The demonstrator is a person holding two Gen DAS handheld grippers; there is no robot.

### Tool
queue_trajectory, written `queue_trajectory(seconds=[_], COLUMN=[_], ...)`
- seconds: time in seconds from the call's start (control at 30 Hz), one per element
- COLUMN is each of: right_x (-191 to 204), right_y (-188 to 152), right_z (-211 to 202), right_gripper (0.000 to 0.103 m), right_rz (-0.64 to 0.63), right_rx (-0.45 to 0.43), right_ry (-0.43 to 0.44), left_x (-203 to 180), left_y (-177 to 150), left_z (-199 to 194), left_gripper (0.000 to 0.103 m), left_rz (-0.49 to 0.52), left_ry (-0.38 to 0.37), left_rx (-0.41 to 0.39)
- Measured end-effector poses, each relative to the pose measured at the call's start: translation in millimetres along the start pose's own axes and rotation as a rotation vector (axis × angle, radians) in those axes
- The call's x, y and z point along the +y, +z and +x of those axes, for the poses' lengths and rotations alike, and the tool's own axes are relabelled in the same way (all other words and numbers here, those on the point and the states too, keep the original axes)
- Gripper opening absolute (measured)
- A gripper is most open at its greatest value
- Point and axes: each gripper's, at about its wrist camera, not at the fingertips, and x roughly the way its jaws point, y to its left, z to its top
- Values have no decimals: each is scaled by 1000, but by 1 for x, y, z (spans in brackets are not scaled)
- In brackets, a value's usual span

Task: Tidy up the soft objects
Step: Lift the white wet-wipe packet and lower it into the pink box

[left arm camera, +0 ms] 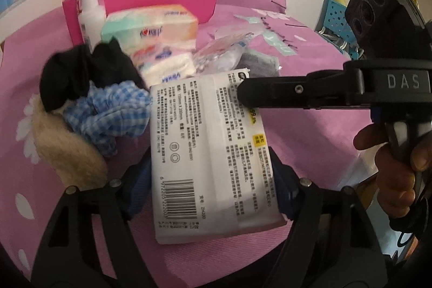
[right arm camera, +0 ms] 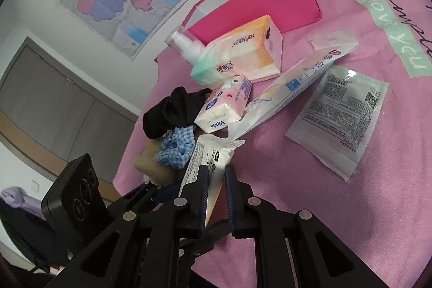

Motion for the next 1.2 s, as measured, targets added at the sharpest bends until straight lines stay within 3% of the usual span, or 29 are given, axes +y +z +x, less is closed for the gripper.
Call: queue_trajectory(seconds=[0.47,0.83,1.2], right_x=[31,56,69], right_y=[23,85,157], right_z=[-45,-69,-65], right_gripper=[11,11,11], right_rz=[-85,-155,-188], right_rx=[-108,-199,-239], right_ry=[23,33,47], left_x=[-15,-8,18], left_y=[51,122,194], left_z=[-32,-46,-35], left_gripper=[77,77,77], left_rz=[108,177,208], left_ry=[50,106,183], left_rx=[-96,-180,-183])
